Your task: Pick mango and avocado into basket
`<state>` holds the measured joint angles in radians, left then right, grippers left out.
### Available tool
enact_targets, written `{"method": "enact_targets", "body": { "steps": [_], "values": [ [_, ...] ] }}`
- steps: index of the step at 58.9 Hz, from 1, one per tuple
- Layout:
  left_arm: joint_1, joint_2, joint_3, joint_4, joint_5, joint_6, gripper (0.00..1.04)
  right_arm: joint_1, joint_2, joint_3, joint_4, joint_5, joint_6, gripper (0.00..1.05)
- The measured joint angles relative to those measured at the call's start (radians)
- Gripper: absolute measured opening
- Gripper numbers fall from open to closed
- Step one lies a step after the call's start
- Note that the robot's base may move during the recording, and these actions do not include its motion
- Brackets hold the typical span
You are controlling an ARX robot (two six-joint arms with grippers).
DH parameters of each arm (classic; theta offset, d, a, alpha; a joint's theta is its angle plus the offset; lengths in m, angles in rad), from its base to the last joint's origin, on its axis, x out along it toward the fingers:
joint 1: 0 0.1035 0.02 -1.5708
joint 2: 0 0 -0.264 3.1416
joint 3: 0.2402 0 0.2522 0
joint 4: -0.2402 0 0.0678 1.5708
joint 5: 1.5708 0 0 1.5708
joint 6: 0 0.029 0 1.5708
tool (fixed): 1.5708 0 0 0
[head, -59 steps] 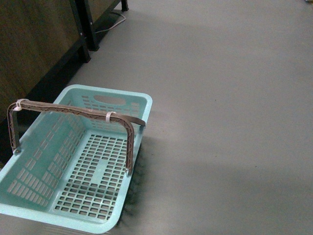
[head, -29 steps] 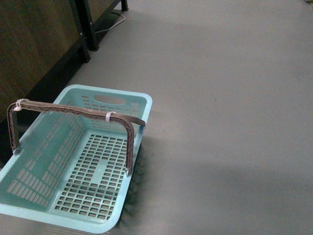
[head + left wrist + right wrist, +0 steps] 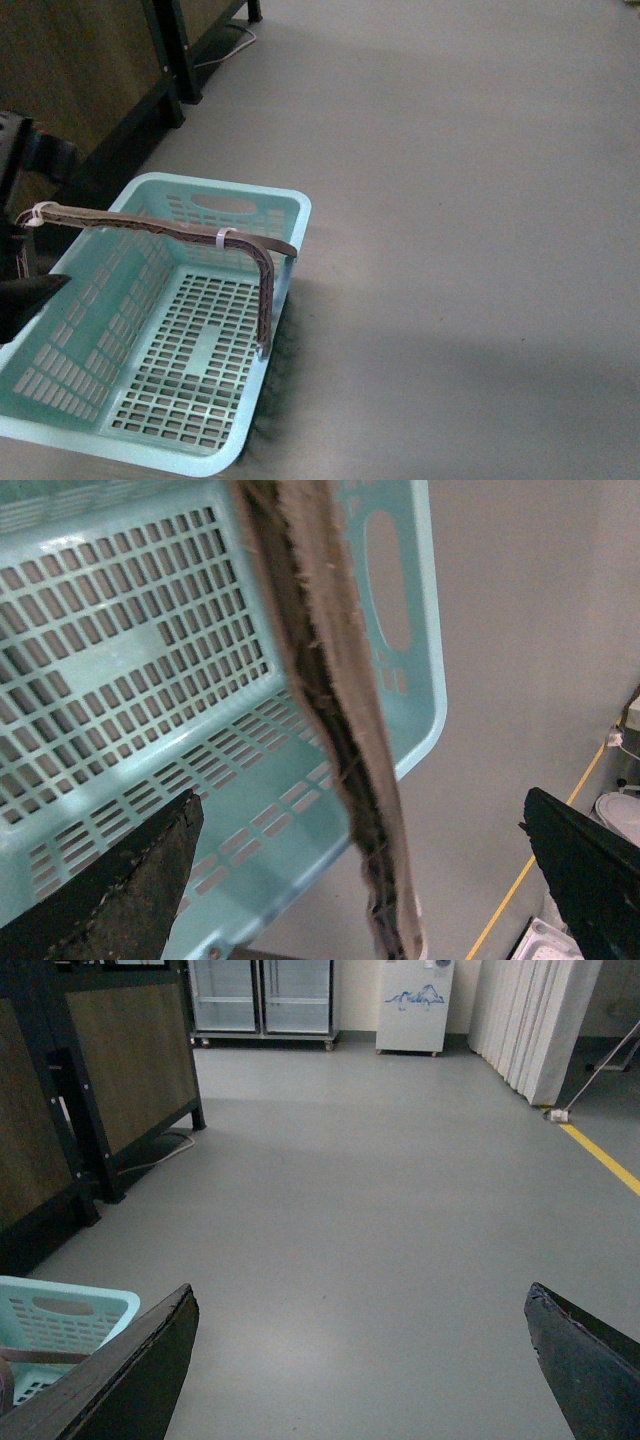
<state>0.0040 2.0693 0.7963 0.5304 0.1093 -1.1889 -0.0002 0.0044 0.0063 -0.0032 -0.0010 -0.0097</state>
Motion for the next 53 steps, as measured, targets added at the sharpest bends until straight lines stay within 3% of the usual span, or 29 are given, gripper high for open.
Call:
{"method": "enact_targets", "body": {
  "steps": [22, 32, 37, 47, 53],
  "values": [
    [-0.072, 0.209, 0.243, -0.074, -0.037, -0.036, 0.96, 0.0, 0.0, 0.0, 0.0, 0.0, 0.0, 0.97],
    [-0.088, 0.246, 0.282, -0.088, -0.047, -0.046, 0.7, 0.0, 0.0, 0.0, 0.0, 0.0, 0.0, 0.97],
    [-0.094, 0.259, 0.304, -0.1, -0.048, -0.047, 0.51, 0.0, 0.0, 0.0, 0.0, 0.0, 0.0, 0.97],
    [-0.096, 0.272, 0.329, -0.128, -0.069, -0.056, 0.23, 0.0, 0.0, 0.0, 0.0, 0.0, 0.0, 0.97],
    [-0.096, 0.265, 0.332, -0.129, -0.1, -0.094, 0.14, 0.0, 0.0, 0.0, 0.0, 0.0, 0.0, 0.97]
  ]
}}
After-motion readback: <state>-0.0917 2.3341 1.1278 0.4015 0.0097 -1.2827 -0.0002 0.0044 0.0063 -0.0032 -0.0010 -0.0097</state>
